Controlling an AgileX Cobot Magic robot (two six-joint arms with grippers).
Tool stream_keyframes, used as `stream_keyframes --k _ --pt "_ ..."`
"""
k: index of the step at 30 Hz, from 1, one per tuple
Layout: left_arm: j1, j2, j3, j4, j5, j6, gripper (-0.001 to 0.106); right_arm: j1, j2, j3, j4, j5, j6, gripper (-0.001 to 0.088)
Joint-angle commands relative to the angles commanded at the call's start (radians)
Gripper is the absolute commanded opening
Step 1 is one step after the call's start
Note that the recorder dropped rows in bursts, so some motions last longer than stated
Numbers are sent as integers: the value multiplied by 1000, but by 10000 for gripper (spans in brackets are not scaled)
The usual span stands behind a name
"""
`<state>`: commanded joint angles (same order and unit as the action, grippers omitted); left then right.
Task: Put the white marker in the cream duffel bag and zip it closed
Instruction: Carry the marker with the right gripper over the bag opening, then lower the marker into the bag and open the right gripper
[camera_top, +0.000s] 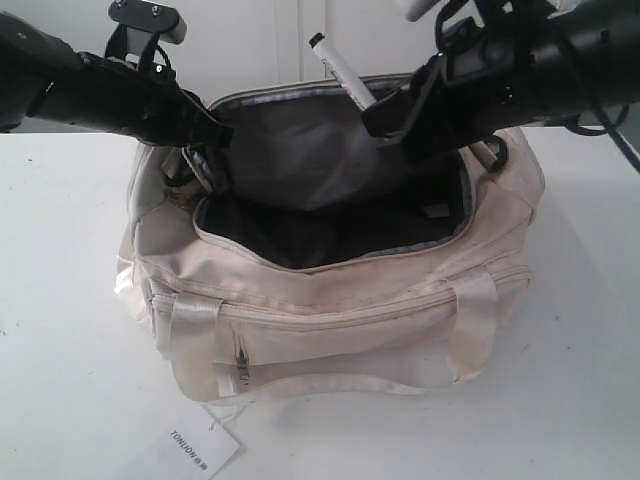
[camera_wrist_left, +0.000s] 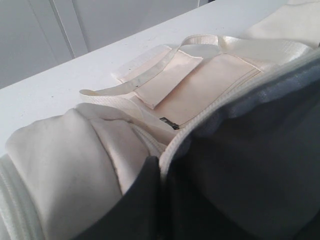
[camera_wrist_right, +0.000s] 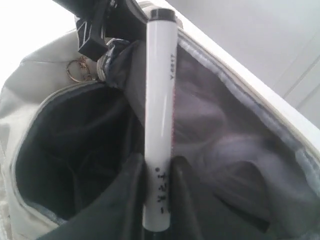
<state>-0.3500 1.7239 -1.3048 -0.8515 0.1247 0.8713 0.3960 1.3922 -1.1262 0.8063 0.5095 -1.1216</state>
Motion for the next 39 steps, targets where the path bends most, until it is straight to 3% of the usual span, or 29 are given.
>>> stream_keyframes --k 4,17,21,22,24,29,33,39 --pt "0 0 0 0 0 0 0 27 41 -3 -41 -46 0 0" --pt "0 0 0 0 0 0 0 27 193 -3 -55 -71 44 0" --pt "0 0 0 0 0 0 0 27 197 -7 -236 -68 305 0" --pt "0 0 0 0 0 0 0 27 197 -27 -308 -44 420 0" --pt "0 0 0 0 0 0 0 27 197 -57 -358 18 514 0" --pt "0 0 0 0 0 0 0 39 197 -135 -487 152 623 0" --pt "0 0 0 0 0 0 0 72 215 -146 -647 146 736 0" --pt "0 0 0 0 0 0 0 83 268 -146 -702 108 744 0"
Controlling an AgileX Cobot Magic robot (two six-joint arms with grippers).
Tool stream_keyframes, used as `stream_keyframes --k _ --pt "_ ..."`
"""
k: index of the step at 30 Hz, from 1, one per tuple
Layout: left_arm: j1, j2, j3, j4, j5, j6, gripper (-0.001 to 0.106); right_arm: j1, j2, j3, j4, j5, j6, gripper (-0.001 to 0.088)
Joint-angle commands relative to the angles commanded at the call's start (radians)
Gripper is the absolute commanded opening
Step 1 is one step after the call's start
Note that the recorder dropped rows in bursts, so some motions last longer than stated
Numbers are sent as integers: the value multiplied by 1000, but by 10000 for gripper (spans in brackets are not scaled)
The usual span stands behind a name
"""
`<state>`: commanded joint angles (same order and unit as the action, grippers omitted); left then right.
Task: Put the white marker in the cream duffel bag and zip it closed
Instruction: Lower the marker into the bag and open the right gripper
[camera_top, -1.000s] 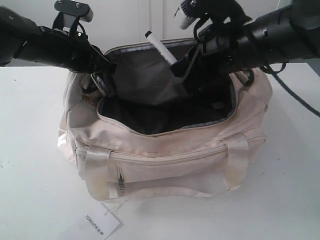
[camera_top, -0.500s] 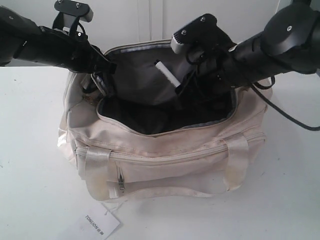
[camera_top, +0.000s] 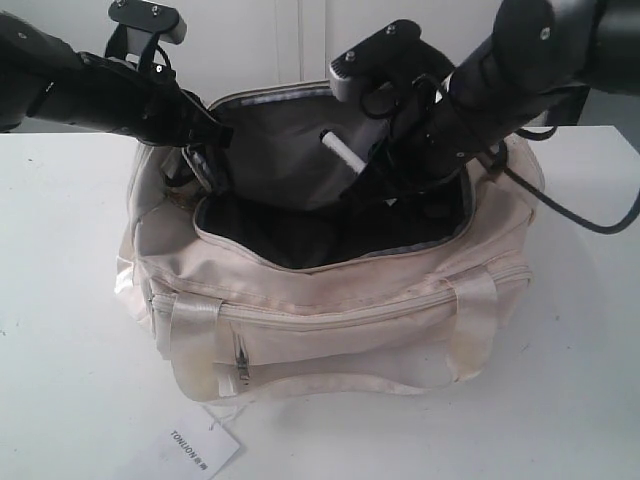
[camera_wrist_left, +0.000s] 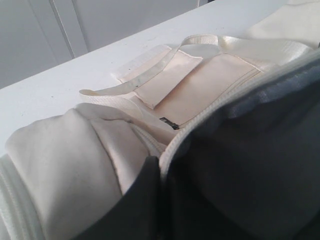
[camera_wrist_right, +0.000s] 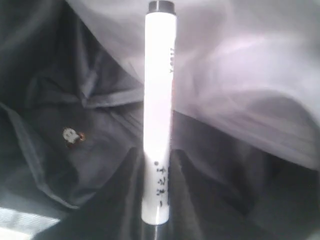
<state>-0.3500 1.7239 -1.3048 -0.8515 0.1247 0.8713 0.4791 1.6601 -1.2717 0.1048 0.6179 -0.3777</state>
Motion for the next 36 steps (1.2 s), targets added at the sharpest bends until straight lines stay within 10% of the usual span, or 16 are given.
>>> stream_keyframes --k 17,27,36 --pt "0 0 0 0 0 0 0 0 42 2 -192 -8 205 7" --pt "0 0 0 0 0 0 0 0 42 2 -192 11 201 319" --pt "0 0 0 0 0 0 0 0 31 2 -188 40 201 329"
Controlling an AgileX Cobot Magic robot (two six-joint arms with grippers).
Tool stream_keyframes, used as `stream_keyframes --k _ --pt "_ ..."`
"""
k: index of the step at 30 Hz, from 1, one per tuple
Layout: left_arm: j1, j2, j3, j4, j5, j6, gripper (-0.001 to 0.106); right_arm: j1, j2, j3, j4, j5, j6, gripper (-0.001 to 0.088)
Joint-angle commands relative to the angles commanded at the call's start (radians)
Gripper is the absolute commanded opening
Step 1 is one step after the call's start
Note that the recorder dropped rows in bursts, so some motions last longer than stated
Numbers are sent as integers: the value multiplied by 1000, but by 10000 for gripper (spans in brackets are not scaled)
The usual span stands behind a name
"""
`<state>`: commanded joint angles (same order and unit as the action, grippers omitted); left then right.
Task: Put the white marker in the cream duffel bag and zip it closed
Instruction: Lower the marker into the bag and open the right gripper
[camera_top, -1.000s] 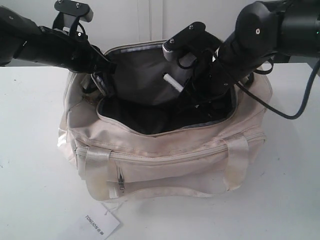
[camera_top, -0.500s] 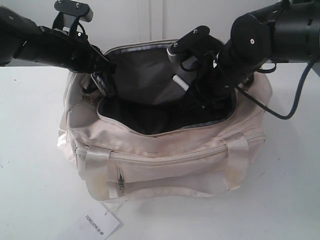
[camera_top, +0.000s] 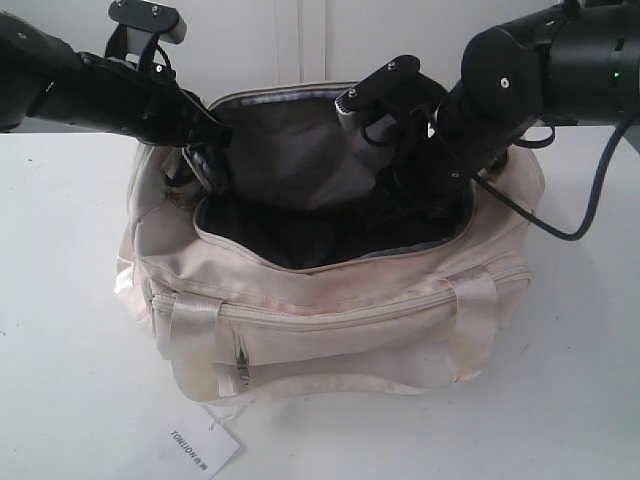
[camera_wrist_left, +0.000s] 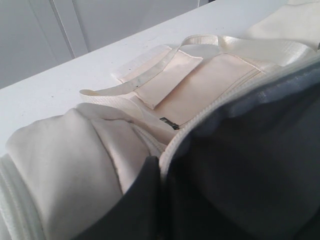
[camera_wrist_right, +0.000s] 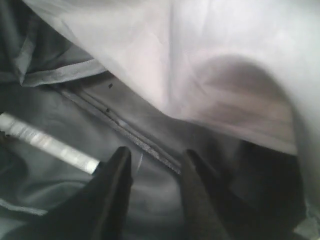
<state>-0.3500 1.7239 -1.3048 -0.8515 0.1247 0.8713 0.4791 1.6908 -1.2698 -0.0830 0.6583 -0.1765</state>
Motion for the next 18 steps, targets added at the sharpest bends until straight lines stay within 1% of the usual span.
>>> stream_keyframes --k 5,7,8,9,11,12,13,14,15,16,18 --pt "0 0 0 0 0 0 0 0 -32 0 12 72 2 329" --pt "0 0 0 0 0 0 0 0 -44 0 38 100 2 329" --pt "0 0 0 0 0 0 0 0 -58 0 83 120 2 327" --pt "0 0 0 0 0 0 0 0 -65 0 97 128 2 320" --pt "0 0 0 0 0 0 0 0 -88 0 171 151 2 265" --pt "0 0 0 0 0 0 0 0 -102 0 192 167 0 192" --pt "0 0 0 0 0 0 0 0 -107 0 195 175 0 159" --pt "0 0 0 0 0 0 0 0 -119 0 210 189 0 71" --pt "0 0 0 0 0 0 0 0 -124 0 219 194 0 29" --pt "0 0 0 0 0 0 0 0 -131 0 227 199 0 -1" --pt "0 0 0 0 0 0 0 0 -145 0 236 212 -2 0"
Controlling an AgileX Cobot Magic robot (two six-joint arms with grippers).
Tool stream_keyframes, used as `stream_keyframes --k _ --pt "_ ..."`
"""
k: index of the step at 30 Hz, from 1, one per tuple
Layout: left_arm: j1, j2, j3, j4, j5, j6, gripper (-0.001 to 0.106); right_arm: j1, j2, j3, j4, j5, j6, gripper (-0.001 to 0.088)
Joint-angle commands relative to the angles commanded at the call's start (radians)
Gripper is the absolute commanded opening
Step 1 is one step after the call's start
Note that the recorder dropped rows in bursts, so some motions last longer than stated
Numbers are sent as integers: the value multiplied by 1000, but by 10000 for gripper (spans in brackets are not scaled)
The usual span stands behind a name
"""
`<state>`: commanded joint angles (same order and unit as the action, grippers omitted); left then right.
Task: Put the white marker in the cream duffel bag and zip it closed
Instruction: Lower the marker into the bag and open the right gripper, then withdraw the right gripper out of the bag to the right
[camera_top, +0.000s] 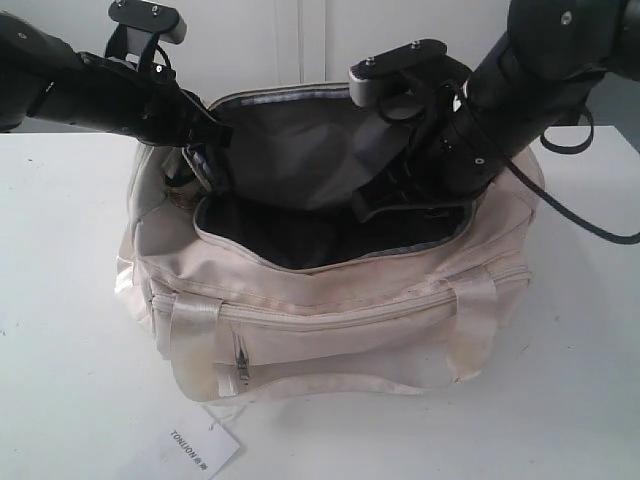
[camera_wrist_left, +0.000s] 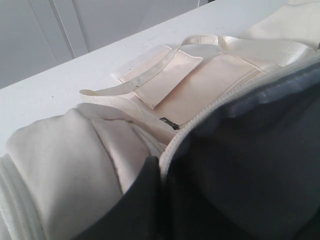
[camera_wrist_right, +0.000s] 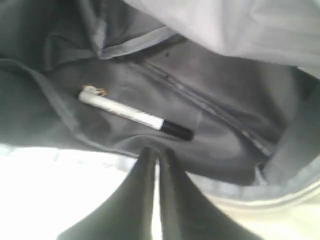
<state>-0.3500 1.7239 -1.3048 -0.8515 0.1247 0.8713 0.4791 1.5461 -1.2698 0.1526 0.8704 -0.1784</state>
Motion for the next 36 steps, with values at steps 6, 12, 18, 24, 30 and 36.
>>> stream_keyframes --k 6,12,18,24,30,36 --pt "0 0 0 0 0 0 0 -7 -12 0 6 24 0 0" --pt "0 0 0 0 0 0 0 -73 -12 0 19 69 2 0" --pt "0 0 0 0 0 0 0 -173 -17 0 110 86 8 0" --pt "0 0 0 0 0 0 0 -284 -24 0 179 90 8 0" --pt "0 0 0 0 0 0 0 -379 -37 0 218 92 8 0" --pt "0 0 0 0 0 0 0 -447 -39 0 242 92 26 0"
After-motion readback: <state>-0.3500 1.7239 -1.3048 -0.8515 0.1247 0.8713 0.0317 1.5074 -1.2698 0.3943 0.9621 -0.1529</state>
